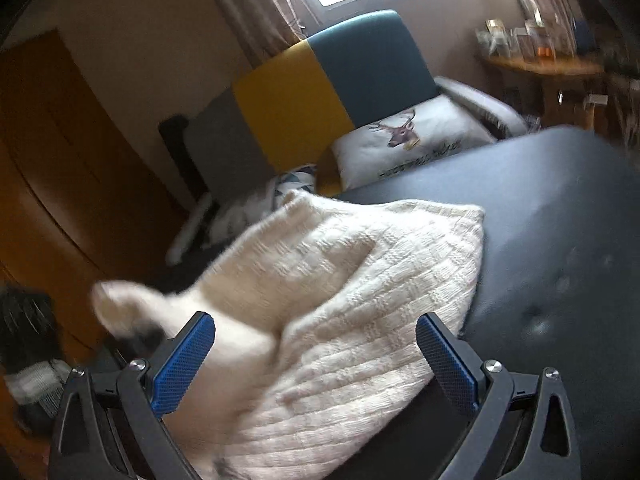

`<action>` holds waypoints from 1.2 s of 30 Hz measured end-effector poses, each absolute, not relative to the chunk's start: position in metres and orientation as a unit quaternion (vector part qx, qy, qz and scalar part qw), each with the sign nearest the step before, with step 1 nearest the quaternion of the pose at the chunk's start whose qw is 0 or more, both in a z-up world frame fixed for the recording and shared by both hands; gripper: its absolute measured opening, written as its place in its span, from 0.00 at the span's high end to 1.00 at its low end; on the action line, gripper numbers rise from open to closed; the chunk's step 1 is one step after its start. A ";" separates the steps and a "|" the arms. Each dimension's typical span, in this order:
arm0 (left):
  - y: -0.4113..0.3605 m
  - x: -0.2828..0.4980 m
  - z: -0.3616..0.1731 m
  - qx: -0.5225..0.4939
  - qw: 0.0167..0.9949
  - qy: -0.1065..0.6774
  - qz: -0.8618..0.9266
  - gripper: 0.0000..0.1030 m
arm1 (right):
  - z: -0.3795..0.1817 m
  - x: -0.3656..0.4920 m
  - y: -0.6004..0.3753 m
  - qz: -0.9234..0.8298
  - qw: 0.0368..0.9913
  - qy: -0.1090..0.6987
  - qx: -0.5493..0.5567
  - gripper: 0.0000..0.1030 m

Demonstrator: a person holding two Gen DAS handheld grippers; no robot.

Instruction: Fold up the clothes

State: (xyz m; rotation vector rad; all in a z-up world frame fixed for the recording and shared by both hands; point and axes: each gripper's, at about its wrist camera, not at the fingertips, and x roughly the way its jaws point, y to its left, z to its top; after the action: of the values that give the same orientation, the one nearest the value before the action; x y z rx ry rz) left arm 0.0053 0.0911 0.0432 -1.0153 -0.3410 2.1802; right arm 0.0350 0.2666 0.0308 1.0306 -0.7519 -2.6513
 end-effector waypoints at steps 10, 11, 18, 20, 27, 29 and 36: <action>0.156 0.038 -0.044 -0.472 0.385 -0.069 0.790 0.90 | 0.028 -0.004 0.241 -0.860 0.150 -0.149 0.465 0.00; 0.157 0.040 -0.046 -0.469 0.385 -0.060 0.793 0.90 | 0.029 -0.010 0.232 -0.860 0.153 -0.128 0.470 0.00; 0.151 0.049 -0.051 -0.456 0.389 -0.044 0.799 0.89 | 0.014 -0.072 0.168 -0.845 0.160 -0.032 0.509 0.00; 0.148 0.053 -0.052 -0.452 0.390 -0.041 0.801 0.87 | 0.000 -0.086 0.152 -0.840 0.151 0.005 0.521 0.01; 0.122 0.078 -0.016 -0.375 0.362 -0.010 0.854 0.33 | -0.020 -0.088 0.163 -0.830 0.149 -0.001 0.537 0.93; 0.107 0.085 -0.002 -0.340 0.354 -0.022 0.871 0.24 | 0.000 -0.073 0.181 -0.849 0.143 -0.014 0.508 0.94; 0.064 0.061 0.015 -0.336 0.298 -0.112 0.887 0.21 | 0.055 -0.024 0.268 -0.899 0.087 -0.062 0.424 0.95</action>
State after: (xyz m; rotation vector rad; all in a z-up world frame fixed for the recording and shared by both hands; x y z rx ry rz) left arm 0.0609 0.0640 0.0150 -0.8920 -0.2975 2.3559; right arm -0.0238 0.2685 0.0549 1.2627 -0.1857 -2.6792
